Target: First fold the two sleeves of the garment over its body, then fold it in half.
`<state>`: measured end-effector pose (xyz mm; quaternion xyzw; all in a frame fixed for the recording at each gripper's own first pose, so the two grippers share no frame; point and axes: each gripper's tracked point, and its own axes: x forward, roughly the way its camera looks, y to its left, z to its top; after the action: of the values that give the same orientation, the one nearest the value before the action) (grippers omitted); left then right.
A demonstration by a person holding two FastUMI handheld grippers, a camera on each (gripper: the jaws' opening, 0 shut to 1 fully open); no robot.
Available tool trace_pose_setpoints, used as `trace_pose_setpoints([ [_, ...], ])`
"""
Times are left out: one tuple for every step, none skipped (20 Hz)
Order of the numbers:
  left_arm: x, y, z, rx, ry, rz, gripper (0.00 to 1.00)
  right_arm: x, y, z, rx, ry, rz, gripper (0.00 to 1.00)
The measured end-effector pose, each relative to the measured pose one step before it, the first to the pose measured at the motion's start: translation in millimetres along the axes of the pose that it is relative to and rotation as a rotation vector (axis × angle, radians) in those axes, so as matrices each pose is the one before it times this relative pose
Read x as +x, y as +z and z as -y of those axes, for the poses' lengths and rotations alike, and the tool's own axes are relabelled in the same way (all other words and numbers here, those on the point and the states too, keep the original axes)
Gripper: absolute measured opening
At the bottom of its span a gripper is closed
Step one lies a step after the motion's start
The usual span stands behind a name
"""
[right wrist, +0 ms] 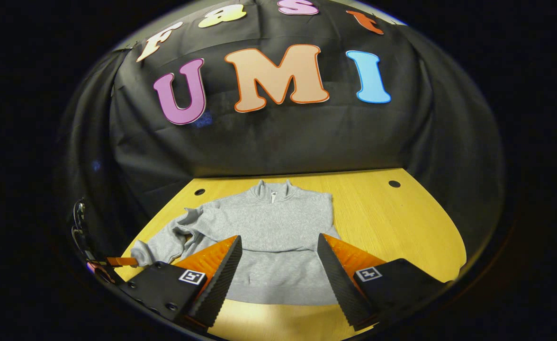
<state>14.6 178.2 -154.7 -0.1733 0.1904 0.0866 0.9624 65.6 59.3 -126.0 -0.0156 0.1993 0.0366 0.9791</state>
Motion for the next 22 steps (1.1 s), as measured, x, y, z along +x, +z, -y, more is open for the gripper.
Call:
trace_pose_setpoints([
  [-0.76, 6.61, 15.17, -0.00831, -0.02816, 0.01284, 0.00, -1.18, -0.01, 5.72, 0.00454, -0.00128, 0.00106, 0.96],
  [1.10, 6.94, 15.64, 0.00022, -0.02231, 0.01069, 0.00, -1.60, 1.40, 6.53, 0.00505, -0.00081, 0.00414, 0.96],
  [1.38, 5.34, 16.36, 0.00660, -0.02374, 0.00944, 0.00, -1.19, 1.31, 5.58, 0.00297, -0.00175, 0.00381, 0.96],
  [3.10, 3.62, 18.27, 0.01168, -0.02140, 0.01543, 0.00, -0.62, 0.12, 7.19, 0.00206, -0.00225, 0.00359, 0.96],
  [3.47, 6.25, 17.56, 0.01582, -0.02544, 0.01493, 0.00, -1.39, 0.96, 6.96, 0.00218, -0.00147, 0.00150, 0.96],
  [5.30, 5.43, 17.68, 0.01767, -0.02711, 0.01275, 0.00, -0.53, 0.71, 7.02, 0.00107, -0.00271, 0.00242, 0.96],
  [5.89, 3.54, 17.78, 0.01566, -0.02895, 0.00750, 0.00, -0.70, 0.40, 6.98, 0.00069, -0.00166, -0.00037, 0.99],
  [7.68, 1.73, 17.64, 0.01577, -0.02551, 0.00320, 0.00, -0.38, -0.78, 7.12, 0.00001, -0.00228, -0.00148, 0.96],
  [8.46, 1.73, 16.93, 0.01483, -0.02349, -0.00062, 0.00, -0.85, 0.61, 6.60, -0.00096, -0.00097, -0.00102, 0.99],
  [5.02, 2.44, 15.76, 0.01371, -0.02358, 0.00125, 0.00, -0.15, -0.13, 7.37, -0.00250, -0.00168, 0.00074, 0.99],
  [7.04, 2.52, 17.23, 0.01184, -0.02651, 0.00211, 0.00, -1.77, 1.44, 6.36, -0.00299, -0.00231, 0.00099, 0.99],
  [7.52, 2.18, 17.24, 0.01041, -0.02828, 0.00351, 0.00, 0.38, 0.99, 6.40, -0.00147, -0.00251, 0.00187, 0.99],
  [9.45, 2.95, 17.62, 0.01247, -0.02938, 0.00572, 0.00, 0.69, 0.37, 6.10, 0.00191, -0.00327, -0.00068, 0.99],
  [11.02, 2.39, 17.41, 0.01349, -0.02710, -0.00001, 0.00, -1.37, -4.79, 6.88, 0.00529, -0.00535, 0.00109, 0.99],
  [9.59, 1.60, 15.82, 0.01265, -0.02629, 0.00013, 0.00, -0.48, -1.96, 5.80, 0.00575, -0.00356, -0.00087, 0.99],
  [8.85, -0.02, 16.23, 0.01319, -0.02668, -0.00423, 0.00, -0.36, -4.53, 4.60, 0.00697, -0.00379, -0.00134, 0.99],
  [10.36, -1.60, 13.75, 0.01876, -0.02513, -0.00663, 0.00, -0.64, -2.31, 4.61, 0.00428, -0.00455, -0.00240, 0.99],
  [12.06, -3.18, 12.01, 0.01934, -0.02071, -0.01317, 0.00, 0.93, -2.67, 5.66, 0.00149, -0.00700, -0.00200, 0.99],
  [10.31, -2.62, 11.07, 0.01742, -0.01995, -0.01528, 0.00, 0.36, -1.78, 4.75, 0.00124, -0.00095, -0.00814, 0.96],
  [13.56, 0.24, 13.53, 0.01428, -0.01981, -0.00916, 0.00, -0.52, -3.01, 4.69, 0.00006, -0.00278, -0.00530, 0.96],
  [10.64, -1.69, 12.52, 0.00987, -0.01889, -0.01303, 0.00, -0.35, -1.66, 4.97, -0.00097, -0.00167, -0.00497, 0.99],
  [11.08, -5.11, 10.97, 0.01238, -0.01712, -0.01419, 0.00, 1.34, -2.02, 4.74, -0.00028, -0.00320, -0.00185, 0.99],
])
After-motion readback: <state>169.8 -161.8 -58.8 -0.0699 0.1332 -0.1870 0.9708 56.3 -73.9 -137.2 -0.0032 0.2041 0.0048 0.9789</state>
